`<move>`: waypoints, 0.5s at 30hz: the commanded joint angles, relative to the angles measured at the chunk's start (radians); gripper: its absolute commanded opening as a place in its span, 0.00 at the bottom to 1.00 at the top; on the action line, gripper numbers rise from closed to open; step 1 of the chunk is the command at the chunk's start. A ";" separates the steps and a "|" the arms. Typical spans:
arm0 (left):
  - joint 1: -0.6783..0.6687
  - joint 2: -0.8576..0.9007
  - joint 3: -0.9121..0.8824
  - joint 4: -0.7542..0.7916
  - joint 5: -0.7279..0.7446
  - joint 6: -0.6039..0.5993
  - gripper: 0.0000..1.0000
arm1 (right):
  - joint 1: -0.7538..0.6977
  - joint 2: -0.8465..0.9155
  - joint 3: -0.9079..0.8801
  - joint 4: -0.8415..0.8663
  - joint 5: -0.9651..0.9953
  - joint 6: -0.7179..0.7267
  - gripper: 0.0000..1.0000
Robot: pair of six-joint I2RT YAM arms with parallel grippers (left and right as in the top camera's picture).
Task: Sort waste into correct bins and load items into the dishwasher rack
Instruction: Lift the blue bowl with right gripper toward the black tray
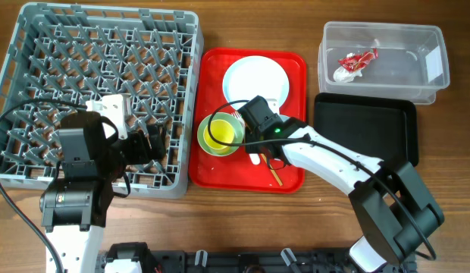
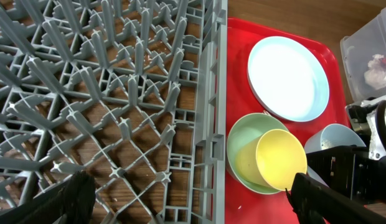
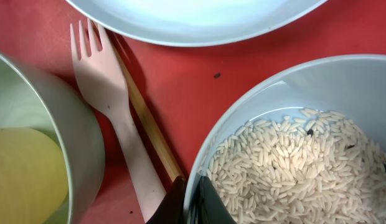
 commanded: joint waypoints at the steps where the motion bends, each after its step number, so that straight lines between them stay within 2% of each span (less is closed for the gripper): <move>1: -0.005 0.004 0.019 -0.001 0.002 -0.006 1.00 | 0.000 0.012 0.036 -0.044 -0.013 0.004 0.04; 7: -0.005 0.004 0.019 -0.001 0.002 -0.006 1.00 | -0.007 -0.031 0.153 -0.155 -0.011 -0.027 0.04; 15: -0.005 0.004 0.019 -0.001 0.002 -0.006 1.00 | -0.071 -0.143 0.214 -0.177 -0.064 -0.068 0.04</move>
